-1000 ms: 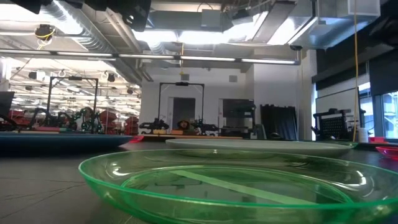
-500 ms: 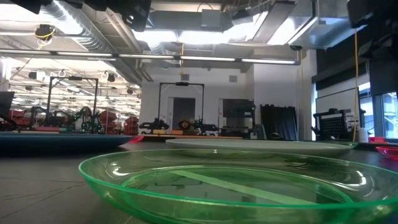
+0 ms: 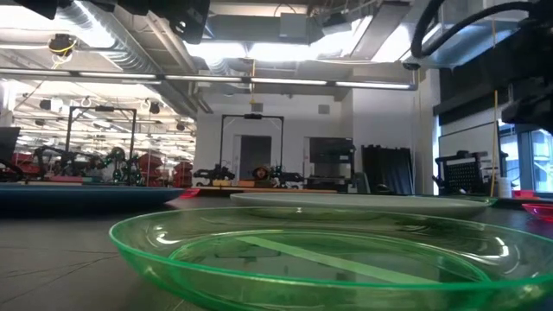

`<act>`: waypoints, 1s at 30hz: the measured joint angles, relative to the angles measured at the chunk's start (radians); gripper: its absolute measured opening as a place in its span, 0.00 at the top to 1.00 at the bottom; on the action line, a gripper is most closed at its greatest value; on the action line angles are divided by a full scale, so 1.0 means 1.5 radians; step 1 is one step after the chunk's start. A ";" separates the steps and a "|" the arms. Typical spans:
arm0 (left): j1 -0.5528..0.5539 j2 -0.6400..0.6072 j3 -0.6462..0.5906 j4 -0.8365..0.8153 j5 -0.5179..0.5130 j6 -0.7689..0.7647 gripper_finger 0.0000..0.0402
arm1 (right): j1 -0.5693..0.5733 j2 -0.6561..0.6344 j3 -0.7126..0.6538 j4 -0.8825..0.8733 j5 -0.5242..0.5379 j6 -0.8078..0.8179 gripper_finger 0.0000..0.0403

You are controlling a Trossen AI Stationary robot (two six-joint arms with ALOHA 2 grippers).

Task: Stack plastic plates
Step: Stack the green plate on top of the white plate

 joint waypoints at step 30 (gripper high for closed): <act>0.000 0.000 0.000 -0.010 -0.012 0.000 0.99 | 0.000 -0.015 -0.026 0.073 -0.038 -0.036 0.99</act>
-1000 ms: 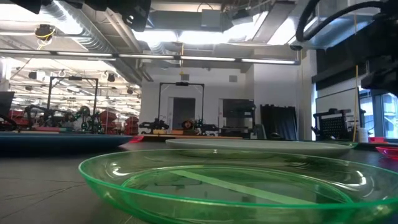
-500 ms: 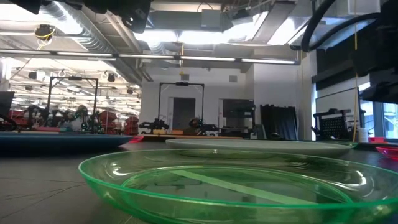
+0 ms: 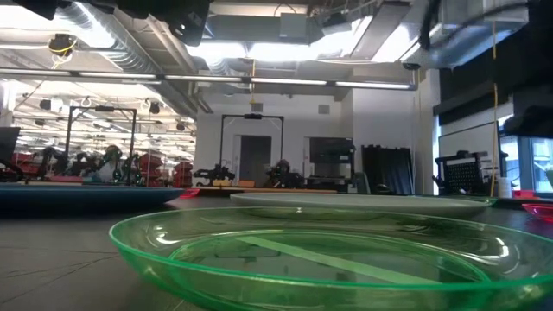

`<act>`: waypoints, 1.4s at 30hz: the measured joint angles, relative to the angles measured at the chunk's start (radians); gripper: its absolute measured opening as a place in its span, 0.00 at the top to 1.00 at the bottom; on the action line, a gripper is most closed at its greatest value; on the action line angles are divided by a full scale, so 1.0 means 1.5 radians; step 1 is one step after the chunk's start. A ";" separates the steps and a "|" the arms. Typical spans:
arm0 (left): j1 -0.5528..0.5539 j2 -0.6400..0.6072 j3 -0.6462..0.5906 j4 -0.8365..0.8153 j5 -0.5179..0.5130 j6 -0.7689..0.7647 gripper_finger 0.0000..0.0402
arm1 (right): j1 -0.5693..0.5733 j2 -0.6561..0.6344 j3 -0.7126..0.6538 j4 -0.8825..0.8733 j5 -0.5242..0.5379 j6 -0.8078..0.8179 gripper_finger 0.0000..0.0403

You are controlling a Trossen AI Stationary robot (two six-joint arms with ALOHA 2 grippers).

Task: Stack plastic plates
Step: Stack the green plate on top of the white plate

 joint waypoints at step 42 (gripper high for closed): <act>-0.021 0.000 0.000 0.000 -0.004 -0.030 0.99 | -0.510 -0.062 0.176 0.021 0.126 -0.346 0.99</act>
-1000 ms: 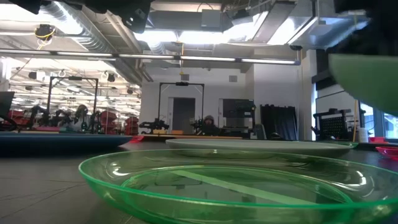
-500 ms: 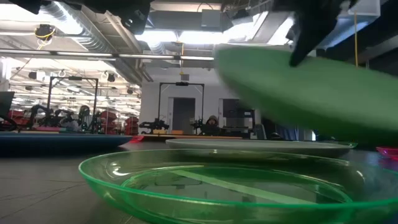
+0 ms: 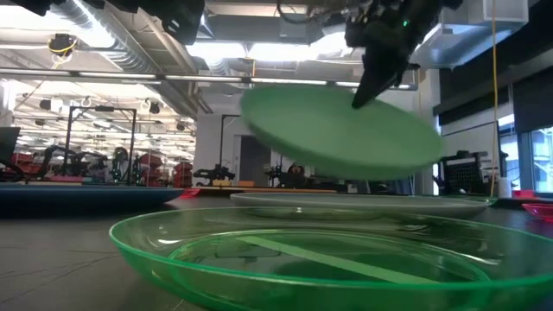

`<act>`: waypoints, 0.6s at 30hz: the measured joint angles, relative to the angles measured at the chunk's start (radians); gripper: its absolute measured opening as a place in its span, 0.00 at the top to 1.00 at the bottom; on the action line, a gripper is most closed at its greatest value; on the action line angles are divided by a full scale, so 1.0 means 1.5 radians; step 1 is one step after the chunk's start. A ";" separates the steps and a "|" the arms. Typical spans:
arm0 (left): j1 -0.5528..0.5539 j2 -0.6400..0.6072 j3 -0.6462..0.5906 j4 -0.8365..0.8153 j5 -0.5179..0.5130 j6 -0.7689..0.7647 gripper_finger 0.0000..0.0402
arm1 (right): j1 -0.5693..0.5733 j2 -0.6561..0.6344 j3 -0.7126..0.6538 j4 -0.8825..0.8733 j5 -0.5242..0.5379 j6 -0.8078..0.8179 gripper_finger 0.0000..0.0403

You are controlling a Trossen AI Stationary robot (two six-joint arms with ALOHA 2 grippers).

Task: Stack plastic plates
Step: Stack the green plate on top of the white plate

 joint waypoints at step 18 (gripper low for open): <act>0.000 0.000 0.000 0.000 0.000 0.008 0.99 | -0.039 0.011 -0.218 0.266 -0.075 0.012 0.99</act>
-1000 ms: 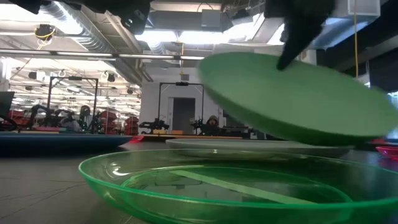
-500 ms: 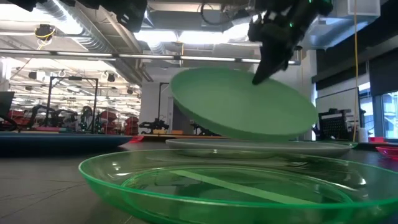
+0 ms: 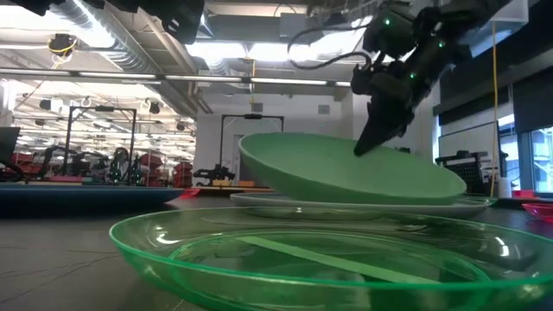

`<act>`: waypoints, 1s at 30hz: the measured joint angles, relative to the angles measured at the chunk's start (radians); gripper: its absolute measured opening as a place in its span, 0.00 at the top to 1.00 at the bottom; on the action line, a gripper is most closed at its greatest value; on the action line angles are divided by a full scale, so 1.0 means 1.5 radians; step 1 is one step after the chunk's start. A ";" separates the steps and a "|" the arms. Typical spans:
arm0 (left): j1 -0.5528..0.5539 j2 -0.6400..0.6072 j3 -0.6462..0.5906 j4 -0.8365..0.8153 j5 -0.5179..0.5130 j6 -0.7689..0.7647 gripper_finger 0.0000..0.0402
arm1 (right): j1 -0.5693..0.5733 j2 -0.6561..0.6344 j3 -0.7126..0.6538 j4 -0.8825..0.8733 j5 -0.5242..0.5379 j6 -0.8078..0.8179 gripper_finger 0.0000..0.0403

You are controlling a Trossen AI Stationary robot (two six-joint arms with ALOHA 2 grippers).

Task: Stack plastic plates
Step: Stack the green plate on top of the white plate, then remove the green plate from the white plate

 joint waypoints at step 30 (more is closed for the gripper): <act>-0.062 0.000 0.000 -0.002 -0.121 -0.004 0.99 | 0.033 0.042 0.060 -0.029 0.048 -0.027 0.65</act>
